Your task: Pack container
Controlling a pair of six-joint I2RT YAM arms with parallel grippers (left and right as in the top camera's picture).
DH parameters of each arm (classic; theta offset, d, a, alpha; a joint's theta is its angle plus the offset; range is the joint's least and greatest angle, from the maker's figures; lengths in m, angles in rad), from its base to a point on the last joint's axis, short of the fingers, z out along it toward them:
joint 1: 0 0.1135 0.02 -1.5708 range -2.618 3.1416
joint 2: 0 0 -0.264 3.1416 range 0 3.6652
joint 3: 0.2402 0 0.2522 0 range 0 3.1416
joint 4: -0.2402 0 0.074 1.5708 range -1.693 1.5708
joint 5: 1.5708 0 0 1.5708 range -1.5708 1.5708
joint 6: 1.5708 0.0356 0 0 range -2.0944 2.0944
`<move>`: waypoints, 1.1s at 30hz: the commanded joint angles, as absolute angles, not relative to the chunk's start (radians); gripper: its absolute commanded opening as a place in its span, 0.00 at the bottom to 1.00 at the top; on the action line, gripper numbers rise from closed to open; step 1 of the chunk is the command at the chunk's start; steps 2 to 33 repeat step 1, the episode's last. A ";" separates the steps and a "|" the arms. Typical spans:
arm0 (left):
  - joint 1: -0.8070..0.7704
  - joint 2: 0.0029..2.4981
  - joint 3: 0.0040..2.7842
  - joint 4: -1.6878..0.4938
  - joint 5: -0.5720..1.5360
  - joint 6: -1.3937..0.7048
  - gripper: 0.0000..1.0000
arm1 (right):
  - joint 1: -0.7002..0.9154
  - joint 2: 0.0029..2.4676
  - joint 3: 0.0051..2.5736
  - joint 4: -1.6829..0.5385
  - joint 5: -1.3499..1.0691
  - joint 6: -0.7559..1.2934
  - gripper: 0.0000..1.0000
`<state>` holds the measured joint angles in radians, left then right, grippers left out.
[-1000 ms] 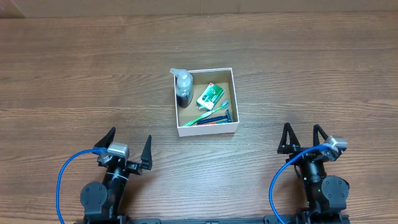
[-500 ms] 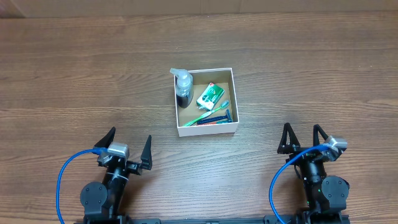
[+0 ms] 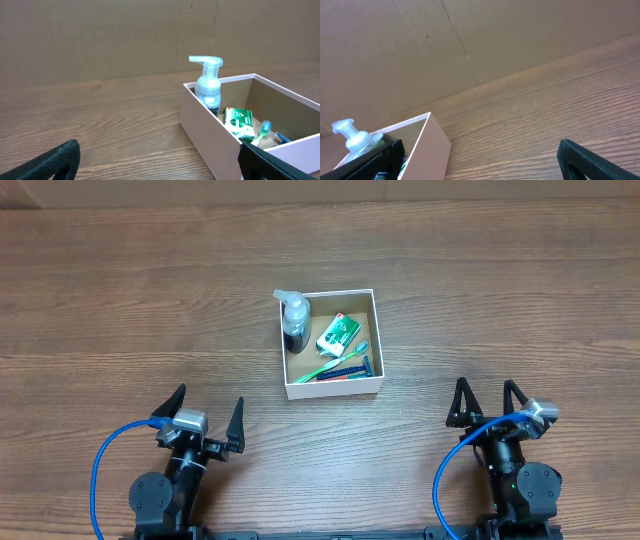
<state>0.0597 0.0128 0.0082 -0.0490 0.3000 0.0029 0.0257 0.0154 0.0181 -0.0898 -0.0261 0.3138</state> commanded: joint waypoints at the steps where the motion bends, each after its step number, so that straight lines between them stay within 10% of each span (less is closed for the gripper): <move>1: 0.067 0.005 0.005 -0.048 0.304 -0.002 1.00 | 0.019 0.007 0.008 -0.083 -0.028 0.307 1.00; 33: 0.067 0.005 0.005 -0.048 0.304 -0.002 1.00 | 0.019 0.007 0.008 -0.083 -0.028 0.307 1.00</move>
